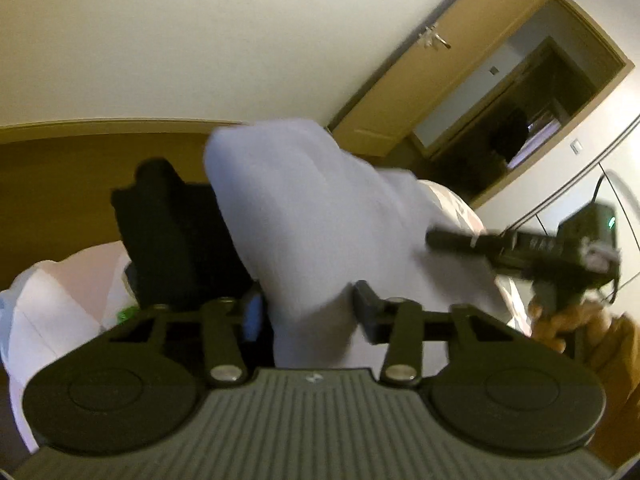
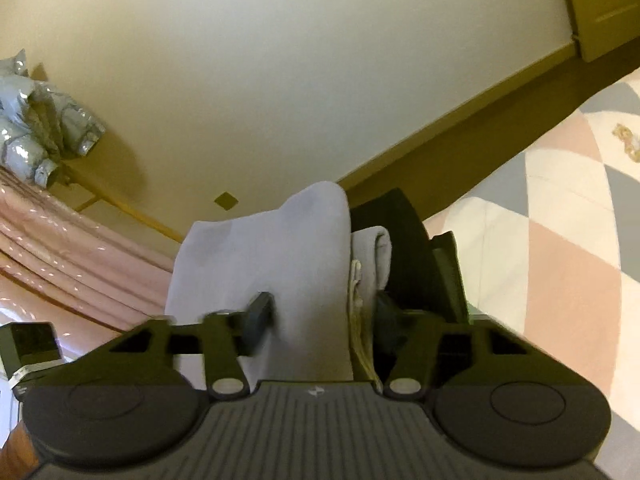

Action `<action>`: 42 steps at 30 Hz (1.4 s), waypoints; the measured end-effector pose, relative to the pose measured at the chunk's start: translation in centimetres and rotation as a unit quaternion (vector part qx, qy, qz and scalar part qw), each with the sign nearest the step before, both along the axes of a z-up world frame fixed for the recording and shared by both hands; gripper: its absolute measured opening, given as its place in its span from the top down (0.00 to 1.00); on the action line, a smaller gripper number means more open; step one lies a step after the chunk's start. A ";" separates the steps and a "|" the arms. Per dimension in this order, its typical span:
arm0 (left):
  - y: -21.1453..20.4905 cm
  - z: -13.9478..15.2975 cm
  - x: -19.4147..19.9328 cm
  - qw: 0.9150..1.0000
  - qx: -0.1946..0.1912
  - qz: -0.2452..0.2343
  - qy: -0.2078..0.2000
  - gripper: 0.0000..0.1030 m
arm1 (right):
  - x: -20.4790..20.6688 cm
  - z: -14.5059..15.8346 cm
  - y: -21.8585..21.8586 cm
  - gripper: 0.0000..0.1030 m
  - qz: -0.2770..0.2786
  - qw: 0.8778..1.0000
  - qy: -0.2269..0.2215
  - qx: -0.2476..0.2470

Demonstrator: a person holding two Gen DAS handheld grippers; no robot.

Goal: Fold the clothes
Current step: 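Carry the held trousers with both grippers onto the clothes stack, then open both grippers and withdraw them from the clothes stack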

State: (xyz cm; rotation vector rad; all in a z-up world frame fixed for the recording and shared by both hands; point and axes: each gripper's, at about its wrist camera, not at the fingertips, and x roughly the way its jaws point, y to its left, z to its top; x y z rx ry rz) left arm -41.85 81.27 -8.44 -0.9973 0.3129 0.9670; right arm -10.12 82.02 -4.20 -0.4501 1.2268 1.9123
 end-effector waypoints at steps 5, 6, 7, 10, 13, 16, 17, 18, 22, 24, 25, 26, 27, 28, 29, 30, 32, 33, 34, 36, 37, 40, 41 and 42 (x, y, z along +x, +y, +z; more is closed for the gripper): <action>-0.6 -0.8 0.4 1.000 0.003 0.000 0.018 0.62 | -1.5 1.2 0.5 0.66 0.041 0.997 -0.036 0.052; -0.8 -0.2 0.2 1.000 0.005 0.000 0.024 0.61 | -1.7 0.6 0.8 0.61 0.046 0.996 -0.053 0.047; -1.1 0.4 -0.1 1.000 0.007 0.000 0.029 0.61 | -1.6 -0.1 1.1 0.55 0.040 0.997 -0.063 0.038; -1.6 1.9 0.2 0.998 0.031 -0.005 0.056 0.65 | -0.5 -0.3 -0.2 0.41 -0.009 0.998 -0.051 0.039; -2.1 3.4 0.8 0.994 0.062 -0.013 0.087 0.65 | -0.4 2.2 -2.7 0.43 -0.065 0.989 -0.080 0.106; -2.6 4.8 1.5 0.989 0.093 -0.020 0.117 0.65 | -0.9 3.7 -5.7 0.56 -0.073 0.982 -0.073 0.159; -2.8 5.2 1.8 0.986 0.102 -0.023 0.127 0.65 | -1.2 3.8 -6.6 0.60 -0.068 0.981 -0.071 0.167; -2.5 4.3 2.3 0.986 0.092 -0.027 0.136 0.64 | -1.4 3.6 -7.3 0.60 -0.063 0.981 -0.070 0.171; -2.0 1.6 3.9 0.983 0.073 -0.033 0.165 0.63 | -2.2 0.0 -7.4 0.60 -0.059 0.984 -0.106 0.131; -2.2 2.2 4.0 0.982 0.076 -0.029 0.172 0.63 | -2.3 -1.2 -6.9 0.59 -0.062 0.983 -0.119 0.123; -2.7 2.9 3.8 0.981 0.079 -0.028 0.175 0.64 | -2.3 -1.4 -6.7 0.59 -0.066 0.983 -0.120 0.122; -3.2 3.6 3.6 0.980 0.083 -0.027 0.178 0.64 | -2.2 -1.1 -6.9 0.59 -0.072 0.983 -0.113 0.126; -3.7 4.5 3.5 0.979 0.089 -0.023 0.181 0.60 | -2.2 -0.6 -7.2 0.59 -0.078 0.982 -0.110 0.134; -4.4 5.4 3.5 0.978 0.095 -0.020 0.185 0.52 | -2.4 0.1 -7.8 0.60 -0.084 0.980 -0.110 0.146; -5.3 6.3 3.3 0.977 0.097 -0.014 0.190 0.48 | -2.5 0.8 -8.5 0.59 -0.090 0.977 -0.109 0.157; -6.2 7.0 3.2 0.976 0.100 -0.010 0.192 0.43 | -2.4 1.6 -9.4 0.59 -0.097 0.976 -0.105 0.165; -8.7 8.3 3.0 0.975 0.103 -0.002 0.197 0.35 | -2.0 2.9 -11.3 0.51 -0.111 0.974 -0.095 0.174; -9.9 8.5 3.0 0.974 0.101 -0.001 0.200 0.29 | -1.9 3.2 -12.5 0.44 -0.119 0.973 -0.091 0.174; -11.0 8.8 3.0 0.974 0.098 0.000 0.204 0.27 | -1.8 3.4 -13.7 0.40 -0.128 0.973 -0.086 0.172; -13.6 9.4 3.1 0.973 0.085 0.000 0.216 0.24 | -1.7 3.3 -16.3 0.31 -0.143 0.974 -0.078 0.157; -14.8 9.6 3.2 0.972 0.081 0.002 0.222 0.21 | -1.8 3.1 -17.6 0.30 -0.149 0.975 -0.075 0.147; -18.4 10.3 3.5 0.968 0.071 0.014 0.241 0.06 | -2.0 2.7 -21.3 0.25 -0.156 0.977 -0.067 0.126; -19.8 10.8 3.6 0.966 0.077 0.019 0.244 0.06 | -2.1 3.0 -22.5 0.21 -0.156 0.977 -0.069 0.128; -20.9 11.4 3.6 0.967 0.081 0.022 0.242 0.04 | -2.2 3.6 -23.7 0.12 -0.156 0.976 -0.072 0.132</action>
